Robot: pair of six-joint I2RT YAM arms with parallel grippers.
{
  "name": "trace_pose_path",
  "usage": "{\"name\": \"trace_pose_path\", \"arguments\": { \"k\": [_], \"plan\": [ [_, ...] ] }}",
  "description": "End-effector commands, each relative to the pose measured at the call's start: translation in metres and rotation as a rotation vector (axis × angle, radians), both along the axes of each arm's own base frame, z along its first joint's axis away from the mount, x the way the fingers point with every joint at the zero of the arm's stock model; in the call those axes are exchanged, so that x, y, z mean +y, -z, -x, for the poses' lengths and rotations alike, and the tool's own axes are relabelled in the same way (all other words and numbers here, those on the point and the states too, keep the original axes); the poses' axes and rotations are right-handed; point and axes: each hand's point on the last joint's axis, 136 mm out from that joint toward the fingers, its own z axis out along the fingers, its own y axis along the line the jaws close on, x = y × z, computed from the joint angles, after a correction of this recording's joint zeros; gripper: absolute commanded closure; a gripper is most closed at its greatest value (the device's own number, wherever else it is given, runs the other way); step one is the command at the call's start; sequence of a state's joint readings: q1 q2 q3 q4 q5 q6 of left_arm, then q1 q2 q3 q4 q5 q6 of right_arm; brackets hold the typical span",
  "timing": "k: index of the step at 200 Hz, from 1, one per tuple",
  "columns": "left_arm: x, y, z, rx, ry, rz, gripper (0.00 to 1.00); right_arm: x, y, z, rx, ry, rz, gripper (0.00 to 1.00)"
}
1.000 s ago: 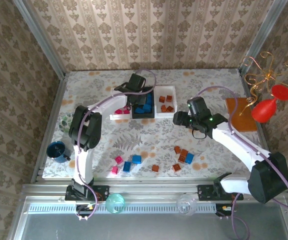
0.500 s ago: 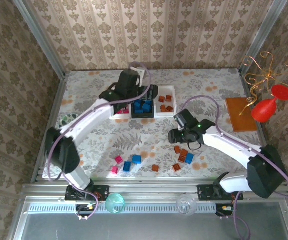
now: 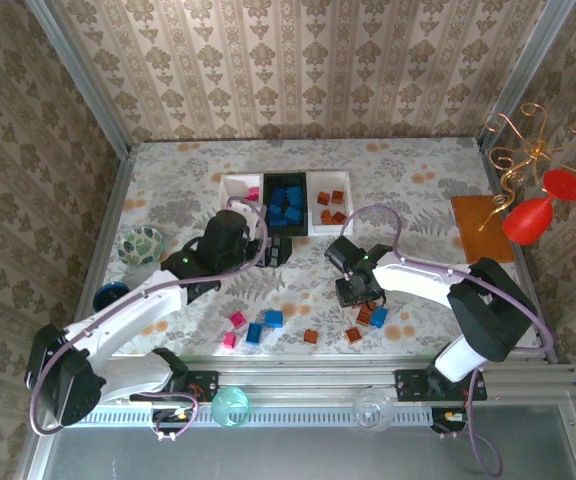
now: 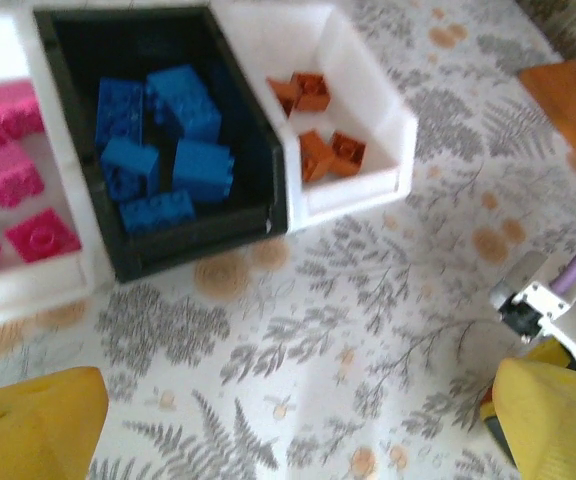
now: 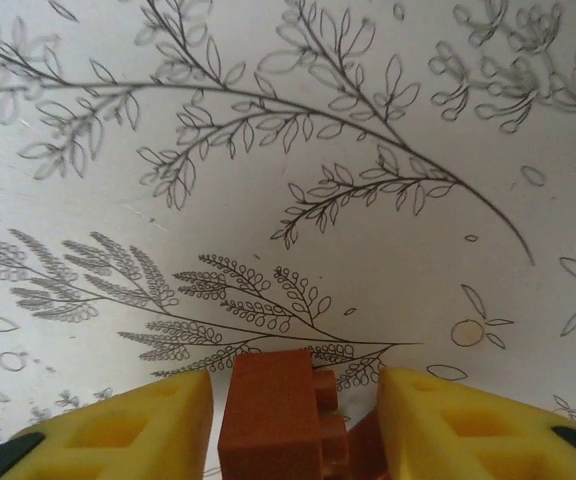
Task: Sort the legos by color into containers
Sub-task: Pick up the lego from the bottom-center of the table, then place the lego in the container.
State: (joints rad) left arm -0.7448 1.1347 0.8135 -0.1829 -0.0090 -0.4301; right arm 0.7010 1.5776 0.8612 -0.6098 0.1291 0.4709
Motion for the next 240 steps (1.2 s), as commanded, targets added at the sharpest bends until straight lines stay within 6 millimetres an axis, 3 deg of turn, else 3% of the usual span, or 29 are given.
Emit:
{"name": "trace_pose_path", "arguments": {
  "k": [1, 27, 54, 80, 110, 142, 172, 199, 218, 240],
  "plan": [
    [0.01, 0.004, 0.006, 0.017, -0.04, 0.02, 0.0, 0.003, -0.002, -0.005, -0.019, -0.015, 0.026, 0.58],
    [0.014, 0.019, 0.016, 0.058, -0.025, 0.002, 0.0, 0.007, -0.008, -0.01, -0.04, -0.017, 0.009, 0.74],
    [0.016, 0.025, 0.022, 0.071, -0.006, -0.024, 0.0, 0.018, -0.042, -0.036, -0.154, -0.001, -0.064, 0.82],
    [0.013, 0.029, 0.024, 0.079, 0.012, -0.034, 0.0, 0.026, -0.088, -0.08, -0.279, 0.042, -0.152, 0.83],
    [0.006, 0.033, 0.029, 0.089, 0.045, -0.055, 0.0, 0.032, -0.133, -0.145, -0.426, 0.091, -0.193, 0.83],
    [0.001, 0.039, 0.037, 0.118, 0.086, -0.095, 0.0, 0.028, -0.127, -0.206, -0.457, 0.167, -0.173, 0.83],
    [0.004, 0.04, 0.042, 0.122, 0.09, -0.127, 0.0, 0.034, -0.113, -0.247, -0.455, 0.205, -0.173, 0.82],
    [0.01, 0.037, 0.044, 0.115, 0.075, -0.129, 0.0, 0.036, -0.107, -0.271, -0.456, 0.225, -0.171, 0.73],
    [0.014, 0.035, 0.044, 0.108, 0.063, -0.129, 0.0, 0.037, -0.11, -0.278, -0.454, 0.229, -0.173, 0.55],
    [0.018, 0.033, 0.043, 0.092, 0.046, -0.122, 0.0, 0.038, -0.127, -0.27, -0.474, 0.214, -0.197, 0.38]
  ]
}}
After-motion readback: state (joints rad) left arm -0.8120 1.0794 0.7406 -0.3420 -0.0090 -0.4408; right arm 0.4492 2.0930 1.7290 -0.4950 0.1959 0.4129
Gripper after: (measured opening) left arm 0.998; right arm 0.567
